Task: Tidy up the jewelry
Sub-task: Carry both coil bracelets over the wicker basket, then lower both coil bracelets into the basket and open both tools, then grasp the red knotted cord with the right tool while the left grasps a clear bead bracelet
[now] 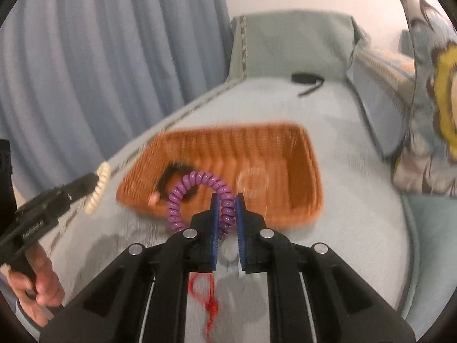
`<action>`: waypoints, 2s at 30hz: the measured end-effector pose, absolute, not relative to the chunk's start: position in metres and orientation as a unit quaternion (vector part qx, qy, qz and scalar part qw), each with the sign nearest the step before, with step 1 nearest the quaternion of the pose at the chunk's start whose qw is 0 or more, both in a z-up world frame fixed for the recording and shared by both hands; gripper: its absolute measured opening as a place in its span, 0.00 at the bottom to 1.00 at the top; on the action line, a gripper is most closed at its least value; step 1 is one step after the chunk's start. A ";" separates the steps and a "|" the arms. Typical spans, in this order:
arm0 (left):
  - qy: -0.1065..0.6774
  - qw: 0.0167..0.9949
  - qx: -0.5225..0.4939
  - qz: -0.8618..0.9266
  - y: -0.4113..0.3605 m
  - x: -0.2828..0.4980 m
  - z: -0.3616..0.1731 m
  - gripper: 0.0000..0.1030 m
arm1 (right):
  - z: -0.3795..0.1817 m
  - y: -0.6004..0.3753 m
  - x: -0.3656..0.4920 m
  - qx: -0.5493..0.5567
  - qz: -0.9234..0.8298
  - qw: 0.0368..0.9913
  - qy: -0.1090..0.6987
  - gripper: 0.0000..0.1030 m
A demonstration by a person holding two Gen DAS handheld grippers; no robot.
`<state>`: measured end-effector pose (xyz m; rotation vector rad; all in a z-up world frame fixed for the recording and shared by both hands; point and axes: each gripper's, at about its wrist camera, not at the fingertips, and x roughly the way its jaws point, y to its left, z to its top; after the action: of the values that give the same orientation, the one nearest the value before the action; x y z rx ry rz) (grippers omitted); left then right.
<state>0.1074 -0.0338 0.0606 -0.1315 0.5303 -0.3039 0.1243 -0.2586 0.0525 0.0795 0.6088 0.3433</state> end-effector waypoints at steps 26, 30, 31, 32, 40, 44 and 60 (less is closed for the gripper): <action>0.289 0.946 -0.043 -0.141 -0.067 0.172 0.024 0.42 | 0.006 -0.261 0.228 0.068 0.123 0.911 0.387 0.16; 0.258 0.951 -0.072 -0.155 -0.051 0.147 0.042 0.50 | 0.016 -0.265 0.208 0.072 0.137 0.916 0.369 0.20; 0.252 0.952 -0.076 -0.157 -0.047 0.139 0.047 0.50 | 0.020 -0.266 0.199 0.072 0.141 0.918 0.363 0.20; 0.248 0.953 -0.077 -0.156 -0.045 0.133 0.050 0.50 | 0.022 -0.267 0.192 0.071 0.144 0.920 0.358 0.20; 0.219 0.961 -0.081 -0.149 -0.020 0.065 0.084 0.50 | 0.045 -0.274 0.106 0.059 0.171 0.935 0.305 0.21; 0.219 0.962 -0.085 -0.142 -0.017 0.035 0.096 0.50 | 0.052 -0.276 0.075 0.054 0.177 0.937 0.296 0.26; 0.298 0.938 -0.121 -0.128 0.017 0.005 0.057 0.57 | 0.009 -0.279 0.017 0.050 0.166 0.929 0.327 0.47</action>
<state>0.0050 0.0173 0.0568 -0.2475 0.6090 -0.2622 0.0169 -0.2786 0.0090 0.1017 0.6709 0.3392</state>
